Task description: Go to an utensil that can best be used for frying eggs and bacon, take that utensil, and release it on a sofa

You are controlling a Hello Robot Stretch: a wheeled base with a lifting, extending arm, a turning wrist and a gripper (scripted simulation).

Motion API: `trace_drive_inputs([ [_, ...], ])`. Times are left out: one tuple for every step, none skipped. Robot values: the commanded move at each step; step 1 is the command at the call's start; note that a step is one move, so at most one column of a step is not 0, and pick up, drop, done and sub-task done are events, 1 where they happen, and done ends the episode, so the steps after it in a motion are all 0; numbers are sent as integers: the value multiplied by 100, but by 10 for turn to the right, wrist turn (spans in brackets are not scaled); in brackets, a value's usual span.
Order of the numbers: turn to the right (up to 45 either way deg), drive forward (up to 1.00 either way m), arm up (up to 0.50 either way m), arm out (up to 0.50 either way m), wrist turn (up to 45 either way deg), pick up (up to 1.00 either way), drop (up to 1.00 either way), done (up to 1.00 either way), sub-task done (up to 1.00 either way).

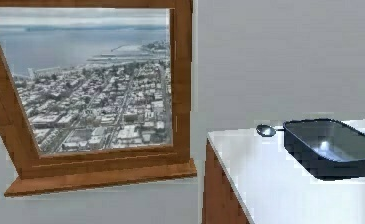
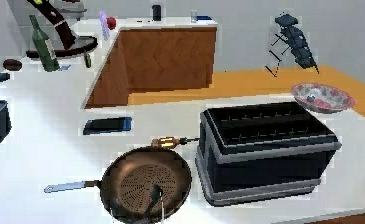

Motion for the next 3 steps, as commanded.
trace_drive_inputs([
  [0,0,0,0,0,100,0,0,0],
  [0,0,10,0,0,0,0,0,0],
  [-450,0,0,0,0,0,0,0,0],
])
